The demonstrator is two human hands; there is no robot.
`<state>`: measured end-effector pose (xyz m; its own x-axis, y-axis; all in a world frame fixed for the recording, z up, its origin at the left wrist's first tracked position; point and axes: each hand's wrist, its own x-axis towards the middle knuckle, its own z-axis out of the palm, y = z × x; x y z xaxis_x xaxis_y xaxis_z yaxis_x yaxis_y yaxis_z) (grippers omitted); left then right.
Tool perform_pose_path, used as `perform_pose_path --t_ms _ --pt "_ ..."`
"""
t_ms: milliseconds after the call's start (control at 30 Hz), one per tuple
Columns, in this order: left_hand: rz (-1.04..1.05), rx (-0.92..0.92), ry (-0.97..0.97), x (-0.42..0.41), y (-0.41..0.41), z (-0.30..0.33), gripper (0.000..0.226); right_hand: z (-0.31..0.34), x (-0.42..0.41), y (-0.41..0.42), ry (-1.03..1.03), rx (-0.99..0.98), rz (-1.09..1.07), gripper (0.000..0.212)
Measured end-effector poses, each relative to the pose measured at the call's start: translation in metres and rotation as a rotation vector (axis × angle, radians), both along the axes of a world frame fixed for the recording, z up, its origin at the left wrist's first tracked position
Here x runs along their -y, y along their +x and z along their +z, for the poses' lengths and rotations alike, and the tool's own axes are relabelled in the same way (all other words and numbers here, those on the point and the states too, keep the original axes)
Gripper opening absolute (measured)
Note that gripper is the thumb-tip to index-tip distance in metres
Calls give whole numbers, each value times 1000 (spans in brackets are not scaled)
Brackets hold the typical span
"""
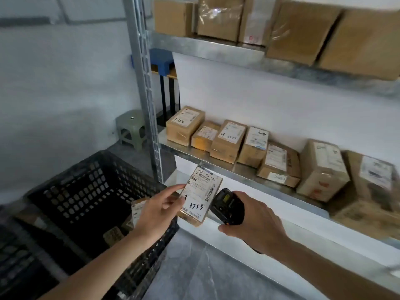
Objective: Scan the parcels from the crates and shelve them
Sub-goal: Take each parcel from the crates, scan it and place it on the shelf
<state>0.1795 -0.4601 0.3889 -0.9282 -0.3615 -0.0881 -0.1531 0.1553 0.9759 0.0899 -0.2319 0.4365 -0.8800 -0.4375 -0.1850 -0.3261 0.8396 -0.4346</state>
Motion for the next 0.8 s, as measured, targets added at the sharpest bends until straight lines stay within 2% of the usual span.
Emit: perform_pose_path --t_ms 200,467,800 --pt "-83 -57 -78 -107 -4 34 36 42 -122 15 129 -84 -20 76" --pt "-214 -166 -160 -226 -36 123 30 142 -257 27 176 -283 -115 90" --pt "-349 -271 -265 -316 -47 221 30 251 -365 67 344 -313 -266 71"
